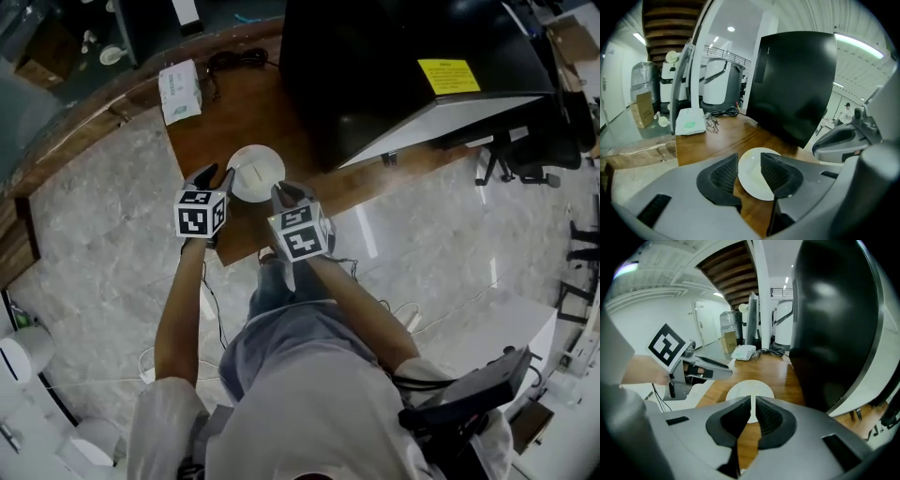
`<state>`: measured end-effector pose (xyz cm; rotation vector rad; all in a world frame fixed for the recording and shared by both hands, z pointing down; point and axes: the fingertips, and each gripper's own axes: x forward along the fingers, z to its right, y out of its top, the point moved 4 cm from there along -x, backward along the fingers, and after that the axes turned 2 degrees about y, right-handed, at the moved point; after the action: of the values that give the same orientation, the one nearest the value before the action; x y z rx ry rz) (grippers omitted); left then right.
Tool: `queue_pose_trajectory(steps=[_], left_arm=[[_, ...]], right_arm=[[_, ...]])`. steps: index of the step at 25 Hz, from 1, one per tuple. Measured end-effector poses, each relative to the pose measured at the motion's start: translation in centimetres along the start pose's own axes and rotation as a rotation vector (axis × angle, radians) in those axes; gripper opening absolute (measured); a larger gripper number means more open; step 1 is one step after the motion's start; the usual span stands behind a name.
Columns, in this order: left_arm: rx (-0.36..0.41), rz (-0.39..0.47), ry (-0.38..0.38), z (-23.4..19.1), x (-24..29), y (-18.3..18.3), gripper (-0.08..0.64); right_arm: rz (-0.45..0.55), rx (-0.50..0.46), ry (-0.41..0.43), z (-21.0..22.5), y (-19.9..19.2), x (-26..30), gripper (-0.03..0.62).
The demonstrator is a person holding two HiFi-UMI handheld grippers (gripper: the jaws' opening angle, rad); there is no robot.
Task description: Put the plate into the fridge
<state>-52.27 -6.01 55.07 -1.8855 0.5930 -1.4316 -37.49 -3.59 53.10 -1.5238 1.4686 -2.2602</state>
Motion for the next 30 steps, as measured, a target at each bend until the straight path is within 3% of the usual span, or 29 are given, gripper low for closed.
queue_pose_trajectory(steps=[8, 13, 16, 20, 30], left_arm=[[0.035, -0.195, -0.141, -1.9, 7.5, 1.4, 0.146], [0.066, -0.296, -0.203, -1.5, 9.9, 0.9, 0.156], [0.054, -0.313, -0.216, -1.4, 10.6, 0.3, 0.156], [0.05, -0.338, -0.233, -1.6, 11.7, -0.3, 0.156], [0.019, -0.337, -0.232, -2.2, 12.7, -1.8, 0.156]], right_arm=[[-0.094, 0.174, -0.061, 5.1, -2.5, 5.0, 0.02], [-0.128, 0.367, -0.062, 6.8, -3.9, 7.0, 0.022], [-0.148, 0.476, -0.024, 7.2, -5.2, 7.7, 0.085], [-0.158, 0.586, 0.009, 7.7, -6.2, 8.8, 0.095], [-0.15, 0.699, 0.054, 8.2, -7.0, 10.3, 0.095]])
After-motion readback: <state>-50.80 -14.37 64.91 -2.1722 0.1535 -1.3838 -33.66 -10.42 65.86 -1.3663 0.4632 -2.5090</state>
